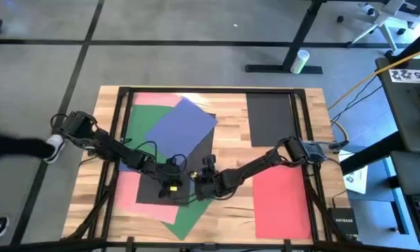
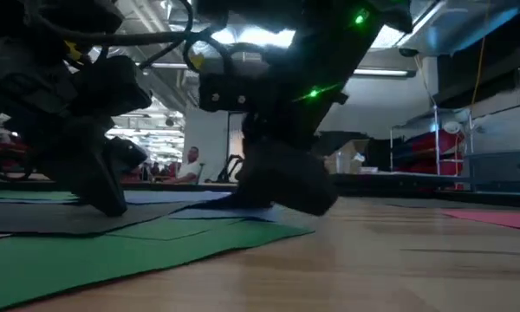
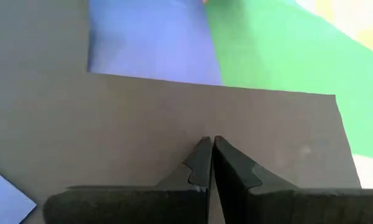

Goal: Organize paper
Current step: Stack the black paper on top of the other black paper on the table

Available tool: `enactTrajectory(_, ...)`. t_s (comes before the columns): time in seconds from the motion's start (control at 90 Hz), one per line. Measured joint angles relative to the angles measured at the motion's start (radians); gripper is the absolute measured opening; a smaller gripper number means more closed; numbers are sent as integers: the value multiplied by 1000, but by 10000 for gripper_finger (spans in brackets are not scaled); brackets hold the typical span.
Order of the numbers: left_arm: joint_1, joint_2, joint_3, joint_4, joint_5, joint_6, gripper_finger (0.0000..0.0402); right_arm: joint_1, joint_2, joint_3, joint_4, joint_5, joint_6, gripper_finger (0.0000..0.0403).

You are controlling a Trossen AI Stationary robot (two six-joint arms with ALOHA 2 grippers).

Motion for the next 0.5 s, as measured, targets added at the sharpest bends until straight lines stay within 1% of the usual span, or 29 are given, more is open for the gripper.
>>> enactTrajectory(0.311, -10, -1, 0, 0, 2, -22, 0, 33, -1, 122, -283, 18, 61, 0)
enactTrajectory(0.5, -10, -1, 0, 0, 1, -25, 0, 36, -3, 205, -527, 33, 124, 0)
